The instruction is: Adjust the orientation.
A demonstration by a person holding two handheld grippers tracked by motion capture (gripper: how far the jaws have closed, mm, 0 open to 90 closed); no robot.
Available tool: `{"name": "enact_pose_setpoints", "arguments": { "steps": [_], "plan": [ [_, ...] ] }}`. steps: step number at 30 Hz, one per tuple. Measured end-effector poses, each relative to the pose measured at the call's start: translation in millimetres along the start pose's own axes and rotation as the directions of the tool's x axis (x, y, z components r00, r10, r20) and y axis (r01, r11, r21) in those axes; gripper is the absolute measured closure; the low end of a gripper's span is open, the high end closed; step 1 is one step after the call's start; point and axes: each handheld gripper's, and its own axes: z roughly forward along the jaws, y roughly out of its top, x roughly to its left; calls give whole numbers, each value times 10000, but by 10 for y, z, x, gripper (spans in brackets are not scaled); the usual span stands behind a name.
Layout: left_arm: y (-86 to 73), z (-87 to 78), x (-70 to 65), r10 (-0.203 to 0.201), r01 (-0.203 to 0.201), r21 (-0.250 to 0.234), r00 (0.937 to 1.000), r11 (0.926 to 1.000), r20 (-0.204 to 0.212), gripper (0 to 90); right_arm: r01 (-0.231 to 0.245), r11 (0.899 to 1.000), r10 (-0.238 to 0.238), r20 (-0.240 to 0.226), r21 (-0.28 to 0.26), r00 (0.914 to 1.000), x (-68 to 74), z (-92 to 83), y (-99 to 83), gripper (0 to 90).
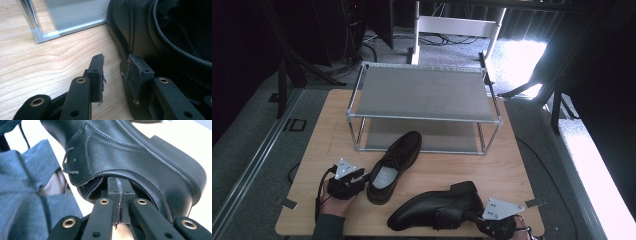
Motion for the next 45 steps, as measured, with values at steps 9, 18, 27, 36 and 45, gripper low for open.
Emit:
{"name": "enact_pose_setpoints", "arguments": {
  "steps": [9,18,27,36,45],
  "plan": [
    [-3,9,3,9,-9,19,10000,10000,-77,645,-487,9987,475,801,128,9957,-280,140,101,897],
    [-3,20,2,10,-9,65,9999,10000,-130,640,-108,9971,-29,1785,755,9839,-350,206,259,898],
    [-2,22,9,-5,6,82,10000,10000,-100,633,-841,9857,395,2843,1463,9579,-474,144,240,899],
    [2,49,10,-52,53,111,9999,9999,-141,632,-2567,9582,1977,3562,1263,9133,-709,-53,-57,900],
    [7,49,4,26,-23,127,9998,9999,-187,632,-2170,9724,1756,3443,854,9223,-695,10,190,899]
  ]
}}
